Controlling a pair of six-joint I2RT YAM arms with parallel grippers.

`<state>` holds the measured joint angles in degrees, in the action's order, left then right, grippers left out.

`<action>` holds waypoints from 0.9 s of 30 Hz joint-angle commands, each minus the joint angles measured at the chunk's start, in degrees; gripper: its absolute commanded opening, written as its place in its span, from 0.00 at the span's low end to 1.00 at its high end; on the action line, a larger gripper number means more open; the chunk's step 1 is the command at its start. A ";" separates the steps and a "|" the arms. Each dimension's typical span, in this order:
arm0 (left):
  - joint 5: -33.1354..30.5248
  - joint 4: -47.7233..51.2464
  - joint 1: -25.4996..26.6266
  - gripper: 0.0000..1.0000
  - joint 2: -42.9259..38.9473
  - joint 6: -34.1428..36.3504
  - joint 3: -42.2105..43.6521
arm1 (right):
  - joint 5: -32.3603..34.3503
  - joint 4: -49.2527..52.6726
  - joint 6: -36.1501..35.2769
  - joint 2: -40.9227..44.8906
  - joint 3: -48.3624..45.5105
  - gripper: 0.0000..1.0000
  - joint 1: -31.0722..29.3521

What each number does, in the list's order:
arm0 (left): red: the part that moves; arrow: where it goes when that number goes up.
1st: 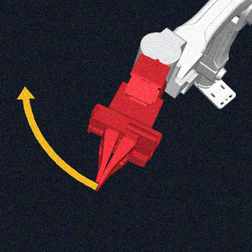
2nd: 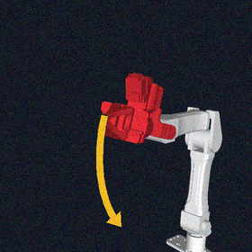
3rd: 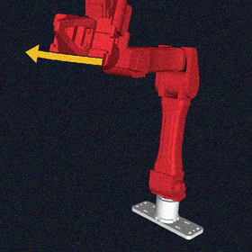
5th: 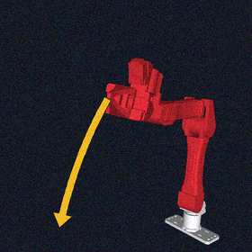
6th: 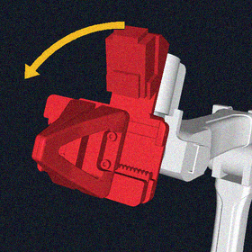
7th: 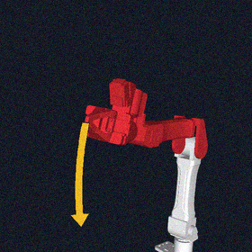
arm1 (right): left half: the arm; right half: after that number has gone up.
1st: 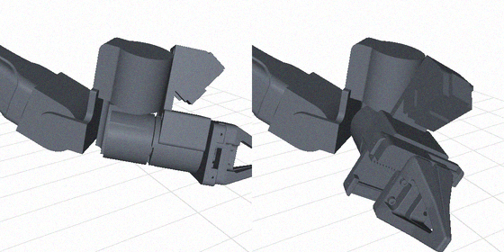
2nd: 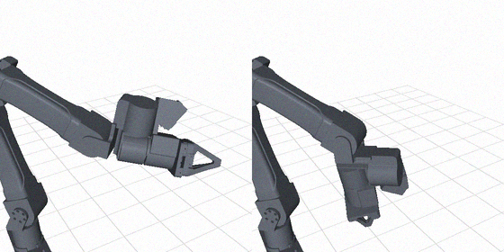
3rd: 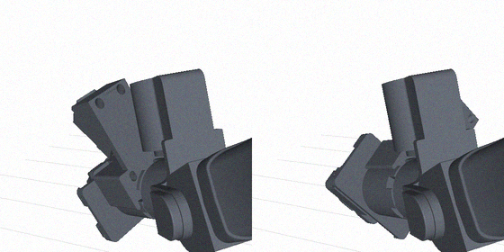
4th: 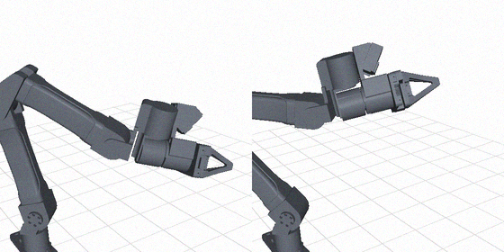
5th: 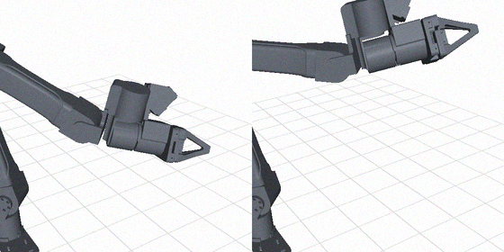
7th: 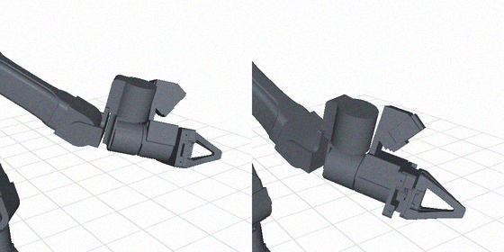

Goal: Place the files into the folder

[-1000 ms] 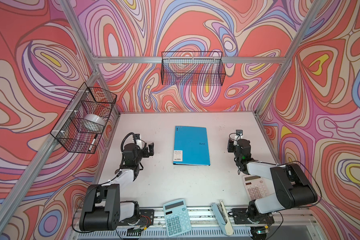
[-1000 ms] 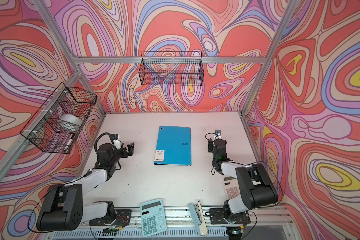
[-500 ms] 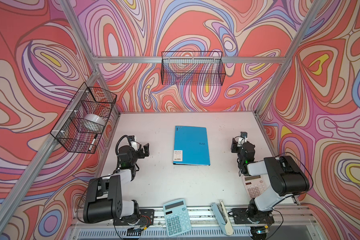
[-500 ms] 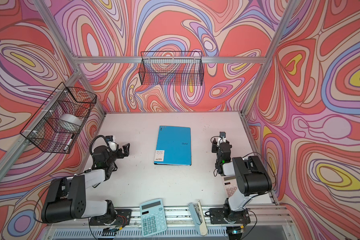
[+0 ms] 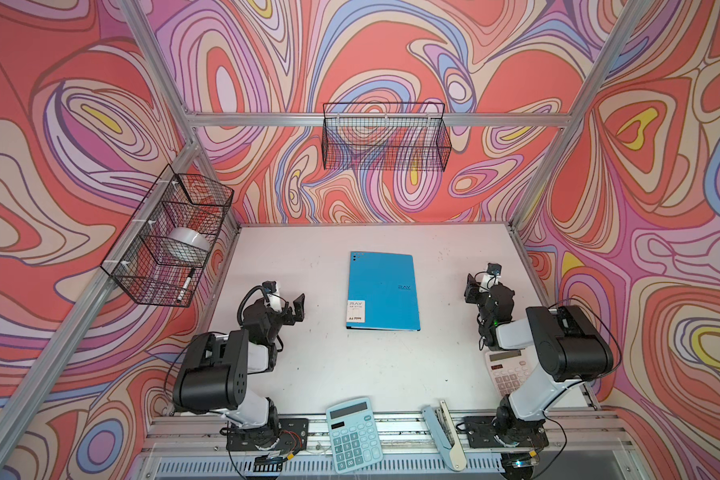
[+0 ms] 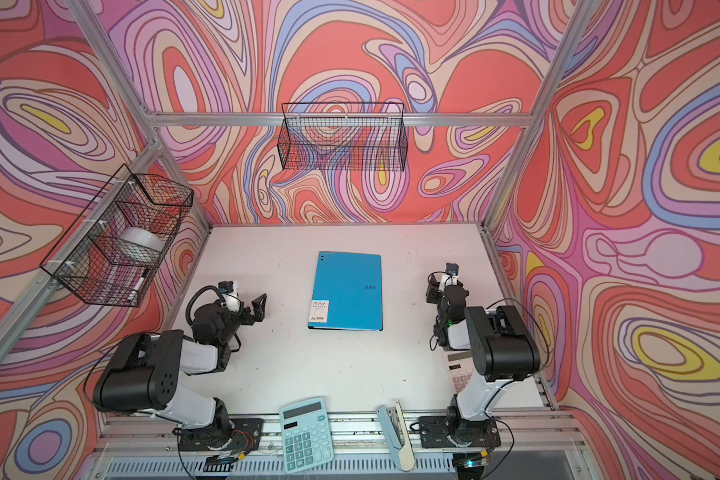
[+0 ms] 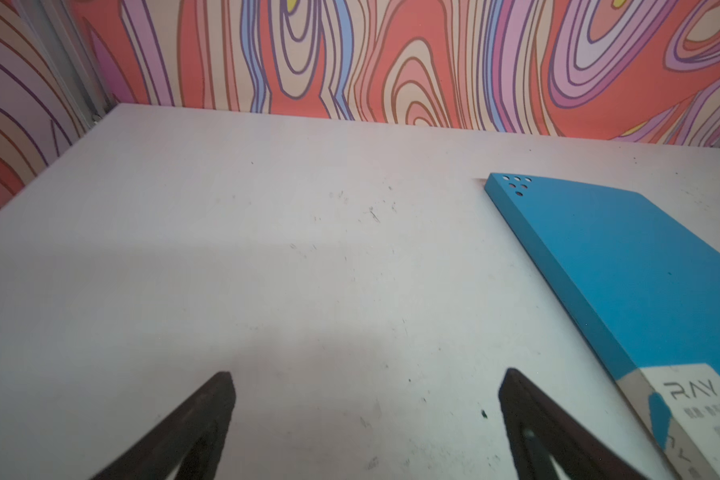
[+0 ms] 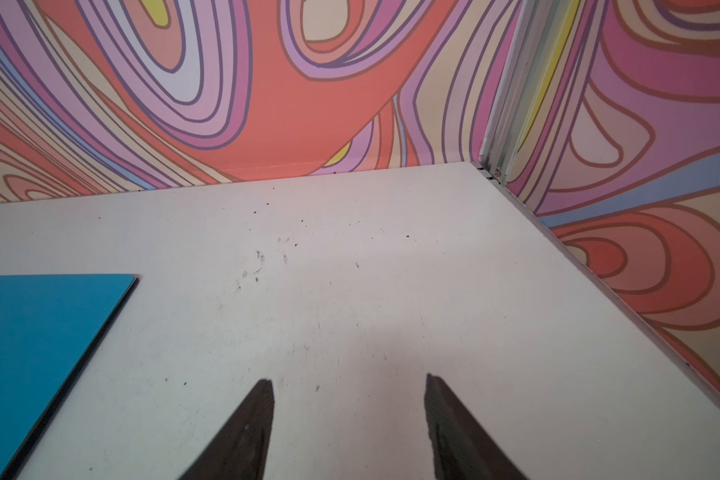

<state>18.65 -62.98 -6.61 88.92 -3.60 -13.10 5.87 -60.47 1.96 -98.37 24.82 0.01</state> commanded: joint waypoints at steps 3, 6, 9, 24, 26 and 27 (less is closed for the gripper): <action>-1.59 -0.98 0.64 1.00 0.59 0.65 -2.77 | -1.92 5.59 1.05 -0.16 1.92 0.69 0.60; -5.71 13.86 3.23 1.00 -1.47 3.46 -8.50 | -1.60 5.49 0.88 -0.07 1.82 0.98 0.54; -6.47 11.87 3.81 1.00 -1.18 3.59 -7.72 | -1.41 5.28 0.82 -0.01 1.86 0.98 0.55; -6.54 11.21 3.80 1.00 -0.77 3.50 -7.81 | -1.30 5.30 0.68 0.02 1.81 0.99 0.52; -6.61 11.27 3.80 1.00 -0.64 3.42 -7.90 | -1.35 5.31 0.63 0.01 1.81 0.98 0.53; -6.55 11.64 3.80 1.00 -0.59 3.47 -8.15 | -1.32 5.30 0.65 0.02 1.81 0.99 0.53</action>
<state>12.43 -51.99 -2.87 88.27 -1.06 -20.91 4.62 -55.64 2.63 -98.37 25.98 0.32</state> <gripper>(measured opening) 0.998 0.986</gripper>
